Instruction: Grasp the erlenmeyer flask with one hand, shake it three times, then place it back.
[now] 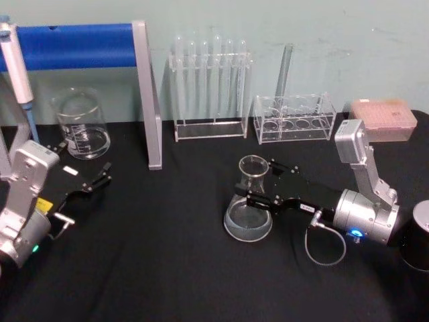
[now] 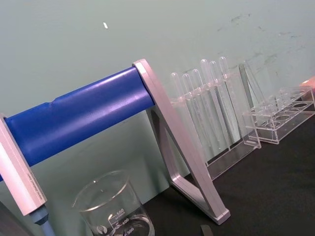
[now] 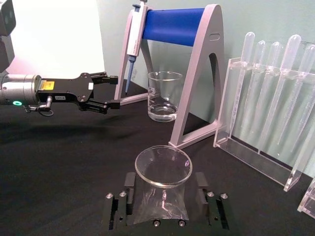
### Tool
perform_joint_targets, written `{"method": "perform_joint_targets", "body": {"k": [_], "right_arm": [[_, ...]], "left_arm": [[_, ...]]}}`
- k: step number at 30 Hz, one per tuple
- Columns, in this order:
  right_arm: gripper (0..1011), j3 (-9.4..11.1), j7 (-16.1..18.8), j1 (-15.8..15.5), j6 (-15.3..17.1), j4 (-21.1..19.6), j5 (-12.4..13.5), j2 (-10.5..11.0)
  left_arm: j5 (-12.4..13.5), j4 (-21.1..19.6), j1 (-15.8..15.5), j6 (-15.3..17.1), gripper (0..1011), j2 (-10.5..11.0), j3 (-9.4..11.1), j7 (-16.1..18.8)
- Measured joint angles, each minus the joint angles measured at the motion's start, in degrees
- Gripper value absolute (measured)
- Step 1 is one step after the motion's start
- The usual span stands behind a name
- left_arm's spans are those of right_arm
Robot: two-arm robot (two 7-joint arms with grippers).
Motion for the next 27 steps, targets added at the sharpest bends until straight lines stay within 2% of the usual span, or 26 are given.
{"method": "perform_joint_targets", "body": {"k": [11,27], "right_arm": [[462,0.0,0.0,0.0,0.0,0.0,0.0,0.0],[453,0.0,0.0,0.0,0.0,0.0,0.0,0.0]], "left_arm": [[0.0,0.0,0.0,0.0,1001,0.0,0.0,0.0],[0.0,0.0,0.0,0.0,1001,0.0,0.0,0.0]]}}
